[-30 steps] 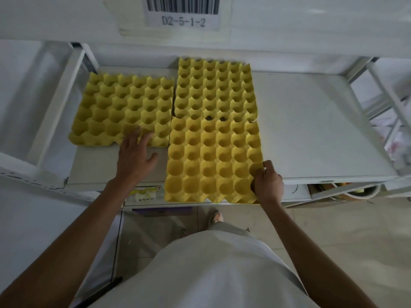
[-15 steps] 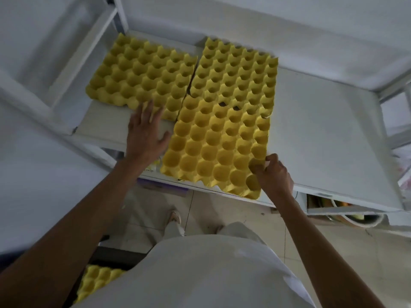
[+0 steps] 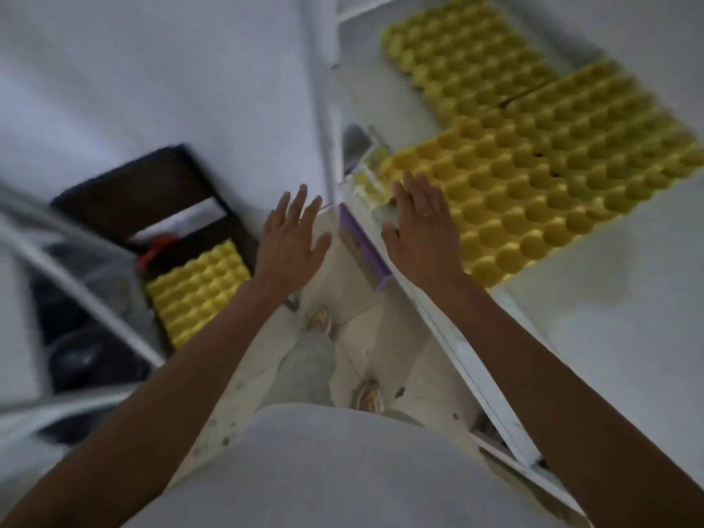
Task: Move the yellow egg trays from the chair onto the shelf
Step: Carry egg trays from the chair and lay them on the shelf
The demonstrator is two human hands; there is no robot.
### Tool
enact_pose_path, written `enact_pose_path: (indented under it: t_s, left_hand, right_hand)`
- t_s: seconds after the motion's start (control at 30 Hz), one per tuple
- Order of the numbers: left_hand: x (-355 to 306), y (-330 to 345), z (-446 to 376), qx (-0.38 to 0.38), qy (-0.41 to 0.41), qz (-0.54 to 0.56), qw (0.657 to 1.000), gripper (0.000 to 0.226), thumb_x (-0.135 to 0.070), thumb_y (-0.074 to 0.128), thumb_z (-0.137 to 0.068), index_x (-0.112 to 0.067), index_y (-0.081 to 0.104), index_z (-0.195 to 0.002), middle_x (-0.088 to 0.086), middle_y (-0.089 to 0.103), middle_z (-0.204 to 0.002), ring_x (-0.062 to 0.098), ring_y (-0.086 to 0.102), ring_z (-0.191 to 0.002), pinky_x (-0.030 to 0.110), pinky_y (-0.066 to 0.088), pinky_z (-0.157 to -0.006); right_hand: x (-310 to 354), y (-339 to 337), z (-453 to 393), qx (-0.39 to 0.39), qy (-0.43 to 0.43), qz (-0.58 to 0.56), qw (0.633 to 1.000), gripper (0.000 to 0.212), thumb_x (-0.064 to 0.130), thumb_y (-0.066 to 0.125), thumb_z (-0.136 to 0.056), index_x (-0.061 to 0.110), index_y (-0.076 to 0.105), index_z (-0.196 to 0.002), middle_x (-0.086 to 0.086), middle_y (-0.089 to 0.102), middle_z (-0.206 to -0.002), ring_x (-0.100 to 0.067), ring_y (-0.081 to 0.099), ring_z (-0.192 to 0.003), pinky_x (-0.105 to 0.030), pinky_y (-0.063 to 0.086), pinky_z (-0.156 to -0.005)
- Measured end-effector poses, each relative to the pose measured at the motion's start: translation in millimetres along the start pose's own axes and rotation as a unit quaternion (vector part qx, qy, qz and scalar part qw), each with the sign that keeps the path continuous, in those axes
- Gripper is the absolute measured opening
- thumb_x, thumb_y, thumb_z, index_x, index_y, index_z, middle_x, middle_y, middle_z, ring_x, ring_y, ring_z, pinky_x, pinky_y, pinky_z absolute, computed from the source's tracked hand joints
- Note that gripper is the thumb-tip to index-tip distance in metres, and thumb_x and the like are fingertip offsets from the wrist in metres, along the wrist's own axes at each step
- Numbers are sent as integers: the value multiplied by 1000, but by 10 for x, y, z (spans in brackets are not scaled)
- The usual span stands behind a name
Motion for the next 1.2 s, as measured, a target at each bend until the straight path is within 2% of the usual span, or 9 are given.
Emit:
enact_pose_path:
  t_s: [0.1,0.17,0.33,0.47,0.6,0.83,0.93,1.07,1.2]
  left_hand:
    - [469,-13,845,15,-92,-34,995,73,-54,27,-100,-14,35,-160,12,22,-171,35,19,-159,48,22,-126]
    - [806,9,1396,15,-164,-24,986,68,-52,35,-103,-18,34,-161,9,19,-172,34,15,-160,50,23,-126]
    - [1416,124,2589,14,-291,14,956,64,-48,44,-104,-18,36,-161,8,22,-172,34,16,-160,53,25,-125]
    - [1713,171,3284,27,-327,26,944,64,-47,43,-105,-18,34,-161,7,21,-172,33,17,-160,51,27,-125]
    - [2013,323,3590,38,-350,67,934,65,-48,41,-105,-19,32,-162,5,19,-173,30,16,-160,51,28,-125]
    - [2403,713,3272,111,-357,150,915,65,-39,49,-103,-14,31,-160,10,23,-170,34,20,-156,53,31,-121]
    - [2686,854,2888,136,-365,161,907,60,-37,53,-101,-12,39,-155,12,37,-161,36,35,-146,51,39,-113]
    - [3323,1135,2474,132,-462,222,848,42,-25,57,-99,-7,59,-136,19,53,-140,39,52,-130,51,47,-106]
    - [3853,1471,2265,121,-565,287,764,40,-24,59,-99,-10,60,-137,18,55,-136,35,59,-124,45,50,-105]
  right_hand:
    - [703,231,52,39,-103,12,994,63,32,43,-101,2,36,-156,-18,28,-165,-33,20,-155,-48,15,-125]
    - [1186,424,175,66,-170,20,983,63,29,47,-99,-1,38,-154,-19,31,-163,-35,25,-154,-49,19,-124]
    - [2036,934,621,111,-264,31,958,52,24,69,-80,0,63,-125,-16,63,-129,-35,60,-123,-42,27,-105]
    - [2396,1415,910,193,-290,12,937,56,25,57,-95,-1,50,-144,-18,49,-150,-33,42,-143,-43,35,-116]
    - [2662,1741,1041,244,-253,-4,936,46,23,50,-98,1,52,-139,-14,51,-146,-29,43,-139,-41,42,-104]
    - [2877,2251,762,318,-153,-36,935,46,26,48,-99,5,52,-140,-15,54,-140,-34,49,-129,-45,43,-101]
    - [2902,2553,371,349,-88,-70,930,44,25,48,-98,11,54,-139,-13,57,-136,-33,53,-127,-44,45,-101]
    - [2954,3125,-286,395,-29,-104,912,36,27,51,-95,14,61,-127,-12,66,-124,-35,62,-116,-42,49,-90]
    - [2873,3744,-791,428,80,-130,891,39,33,51,-94,12,54,-126,-17,66,-118,-39,64,-108,-37,42,-75]
Point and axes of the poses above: each hand's wrist, its own z-axis away from the middle knuckle, its own y-axis out of the palm, x = y × z, the point moved 5 cm from there along -z, towards the middle knuckle
